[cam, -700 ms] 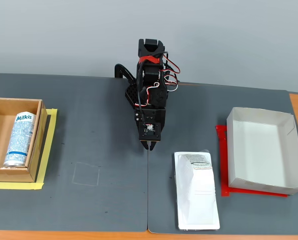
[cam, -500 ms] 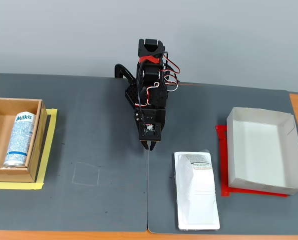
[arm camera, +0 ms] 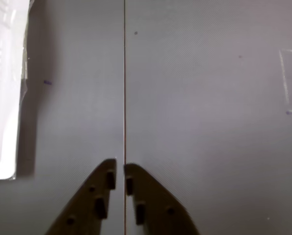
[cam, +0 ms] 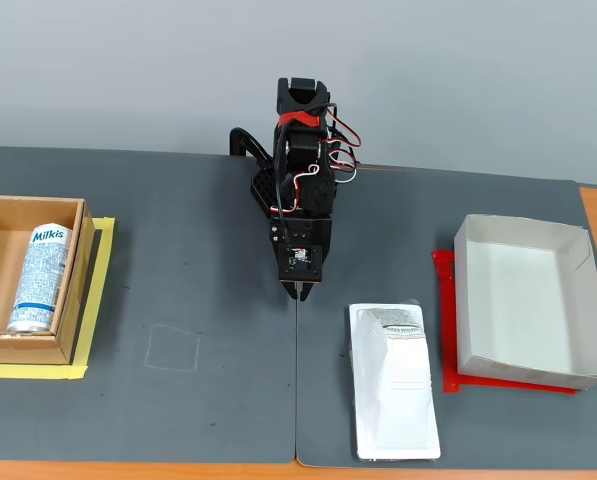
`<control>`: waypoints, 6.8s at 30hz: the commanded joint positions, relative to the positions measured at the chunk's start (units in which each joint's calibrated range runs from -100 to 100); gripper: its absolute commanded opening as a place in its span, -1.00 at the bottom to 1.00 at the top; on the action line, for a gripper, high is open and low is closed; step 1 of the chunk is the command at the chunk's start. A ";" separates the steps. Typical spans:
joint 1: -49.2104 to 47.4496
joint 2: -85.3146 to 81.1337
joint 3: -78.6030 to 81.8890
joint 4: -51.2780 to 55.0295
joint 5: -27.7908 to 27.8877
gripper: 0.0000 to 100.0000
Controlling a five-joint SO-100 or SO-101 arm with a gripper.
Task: Pick the sandwich and put it in the gray box
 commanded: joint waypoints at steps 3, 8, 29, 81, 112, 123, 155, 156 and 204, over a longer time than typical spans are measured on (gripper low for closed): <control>0.44 -0.51 -0.01 -0.82 0.19 -0.96; 0.44 -0.51 -0.01 -0.82 0.19 -0.96; 0.44 -0.51 -0.01 -0.82 0.19 -0.96; -13.43 -0.09 -4.36 0.05 -0.13 -0.96; -22.08 45.19 -58.72 17.15 -13.46 -0.96; -21.94 64.09 -78.53 26.35 -15.08 -0.54; -26.34 94.61 -105.22 18.71 -16.43 -0.01; -26.41 95.12 -105.22 18.10 -16.43 -0.01; -27.31 113.77 -112.36 11.77 -16.48 -0.02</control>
